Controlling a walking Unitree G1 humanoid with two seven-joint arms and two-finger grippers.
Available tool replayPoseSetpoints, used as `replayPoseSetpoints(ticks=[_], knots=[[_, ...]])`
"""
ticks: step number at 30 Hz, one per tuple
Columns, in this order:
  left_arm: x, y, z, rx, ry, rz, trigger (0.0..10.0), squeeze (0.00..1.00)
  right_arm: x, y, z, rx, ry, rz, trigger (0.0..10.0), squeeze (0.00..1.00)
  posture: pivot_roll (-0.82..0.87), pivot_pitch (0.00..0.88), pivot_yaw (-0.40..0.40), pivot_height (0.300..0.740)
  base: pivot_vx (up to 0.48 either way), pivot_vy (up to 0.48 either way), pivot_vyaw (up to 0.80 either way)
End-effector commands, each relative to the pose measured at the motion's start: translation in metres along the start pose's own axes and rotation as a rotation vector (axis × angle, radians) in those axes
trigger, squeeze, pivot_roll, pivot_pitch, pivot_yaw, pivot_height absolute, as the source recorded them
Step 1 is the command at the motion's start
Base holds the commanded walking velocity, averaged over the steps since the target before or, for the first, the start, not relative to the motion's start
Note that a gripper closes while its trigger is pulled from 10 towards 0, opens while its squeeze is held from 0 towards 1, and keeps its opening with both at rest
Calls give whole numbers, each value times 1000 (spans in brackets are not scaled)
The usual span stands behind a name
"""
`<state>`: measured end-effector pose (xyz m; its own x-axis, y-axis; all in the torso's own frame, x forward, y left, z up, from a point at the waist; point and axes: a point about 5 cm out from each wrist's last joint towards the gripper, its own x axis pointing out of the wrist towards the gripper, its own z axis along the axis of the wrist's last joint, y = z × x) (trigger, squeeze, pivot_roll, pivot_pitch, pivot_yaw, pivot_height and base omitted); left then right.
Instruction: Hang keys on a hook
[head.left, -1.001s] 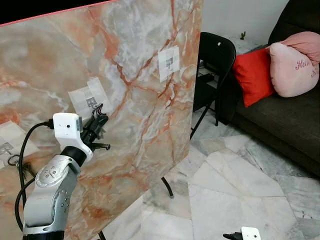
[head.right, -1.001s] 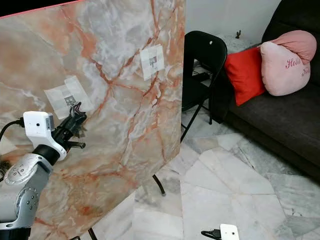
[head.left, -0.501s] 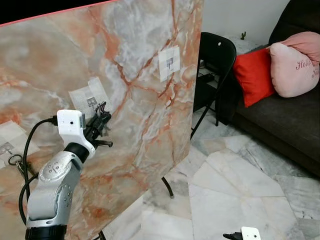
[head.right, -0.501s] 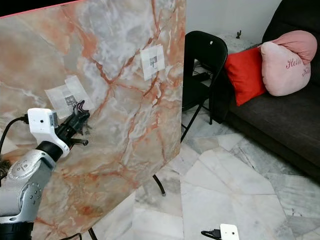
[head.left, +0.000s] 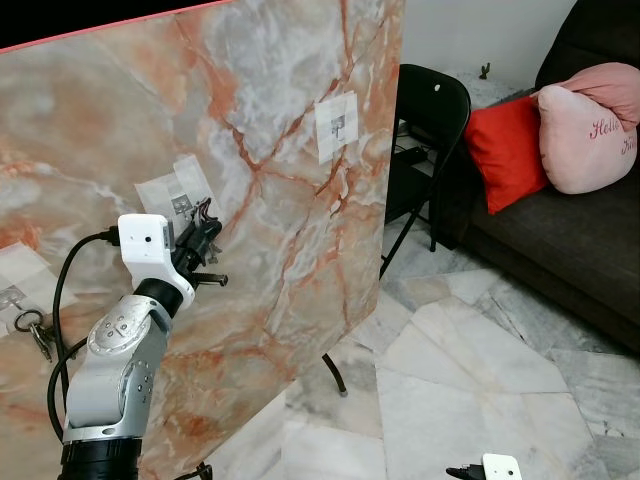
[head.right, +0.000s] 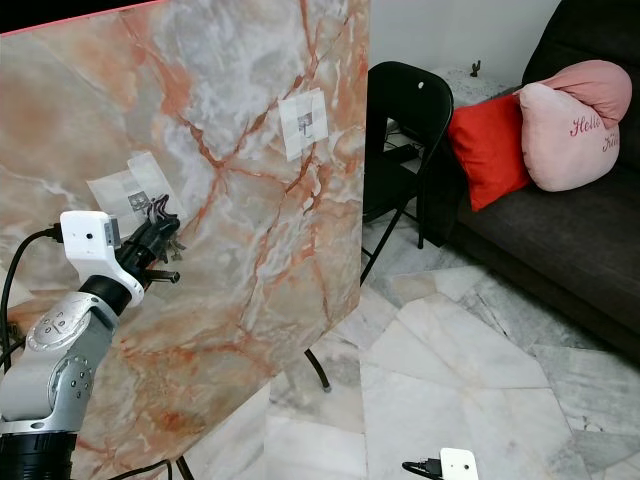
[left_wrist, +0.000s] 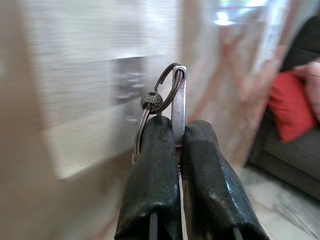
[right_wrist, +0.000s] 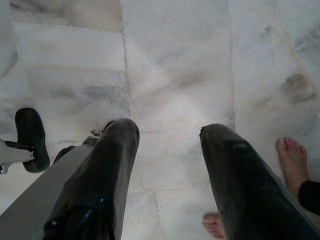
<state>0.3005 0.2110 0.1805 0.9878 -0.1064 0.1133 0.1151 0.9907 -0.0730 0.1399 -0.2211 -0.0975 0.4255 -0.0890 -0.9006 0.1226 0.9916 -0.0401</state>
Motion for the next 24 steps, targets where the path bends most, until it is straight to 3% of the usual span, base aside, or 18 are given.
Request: replayPoseSetpoints(ticks=[1,13,18,24], knots=[[2,7,8,17,-36,48,10000,0,0,0,0,8,-4,-3,10000,0,70,0,-19,740,0,0,0],[0,17,4,-120,-41,111,10000,0,0,0,0,7,-4,-4,10000,0,71,0,-22,740,0,0,0],[-4,18,-1,-306,-41,93,10000,0,0,0,0,9,-4,-5,10000,0,71,0,-22,740,0,0,0],[-10,19,-8,-384,-36,60,10000,0,0,0,0,10,-5,-4,10000,0,72,0,-22,740,0,0,0]])
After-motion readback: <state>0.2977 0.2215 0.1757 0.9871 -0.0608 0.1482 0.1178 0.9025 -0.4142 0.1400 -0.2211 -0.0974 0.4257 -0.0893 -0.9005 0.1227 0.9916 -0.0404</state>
